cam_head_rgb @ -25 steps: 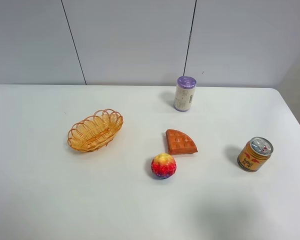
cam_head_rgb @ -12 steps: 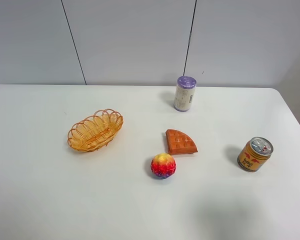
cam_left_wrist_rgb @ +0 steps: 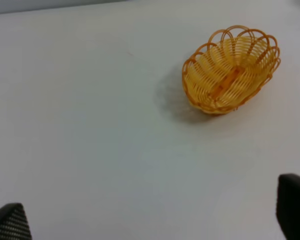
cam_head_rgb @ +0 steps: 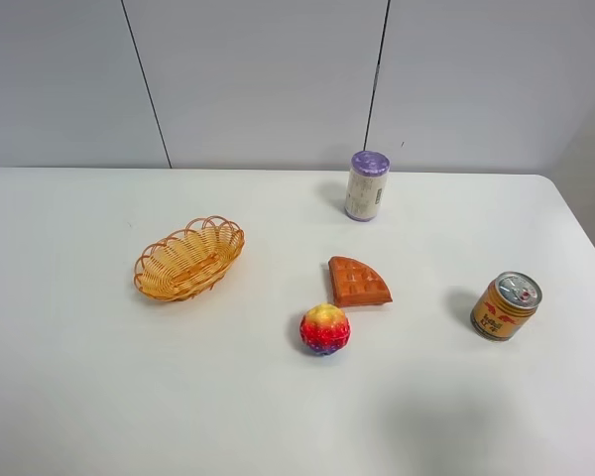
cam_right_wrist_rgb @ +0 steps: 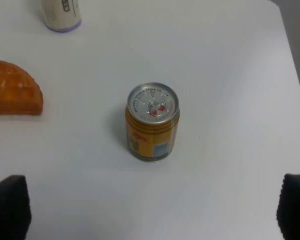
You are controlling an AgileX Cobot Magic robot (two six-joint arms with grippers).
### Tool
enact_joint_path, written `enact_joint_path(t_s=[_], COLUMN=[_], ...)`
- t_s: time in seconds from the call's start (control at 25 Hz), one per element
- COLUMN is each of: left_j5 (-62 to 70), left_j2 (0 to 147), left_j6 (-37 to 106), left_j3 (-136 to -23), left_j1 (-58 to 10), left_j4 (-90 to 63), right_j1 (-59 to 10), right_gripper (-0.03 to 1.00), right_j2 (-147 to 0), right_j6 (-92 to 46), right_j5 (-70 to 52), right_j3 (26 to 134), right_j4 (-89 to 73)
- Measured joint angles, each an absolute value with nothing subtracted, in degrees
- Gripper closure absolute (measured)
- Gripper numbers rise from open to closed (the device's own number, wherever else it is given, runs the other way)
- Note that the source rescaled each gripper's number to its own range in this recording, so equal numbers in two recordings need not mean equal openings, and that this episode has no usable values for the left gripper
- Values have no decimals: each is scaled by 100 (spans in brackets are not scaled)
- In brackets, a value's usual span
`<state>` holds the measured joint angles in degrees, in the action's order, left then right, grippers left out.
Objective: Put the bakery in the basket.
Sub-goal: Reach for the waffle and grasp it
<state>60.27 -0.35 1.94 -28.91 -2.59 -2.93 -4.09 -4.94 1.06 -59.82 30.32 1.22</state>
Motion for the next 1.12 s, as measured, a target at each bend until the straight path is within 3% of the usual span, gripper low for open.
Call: enact_joint_path(t_s=[0.28, 0.56, 0.76, 1.12], left_j5=[6027, 6027, 6027, 6027], left_j2=[-35, -35, -35, -35], left_j6=[194, 194, 194, 194], left_j3=[-2891, -2891, -2891, -2891], left_j1=[-259, -259, -259, -259], left_j4=[-293, -293, -293, -293], right_j1=[-409, -471, -1273, -2249], right_gripper=[-3, -3, -3, -3], right_j2=[-3529, -6313, -8257, -10225], right_j6=[63, -758, -897, -853], right_j5=[-5240, -4676, -4559, -3719], right_j3=[4184, 5304, 6035, 6526], right_j4=[261, -811, -911, -928])
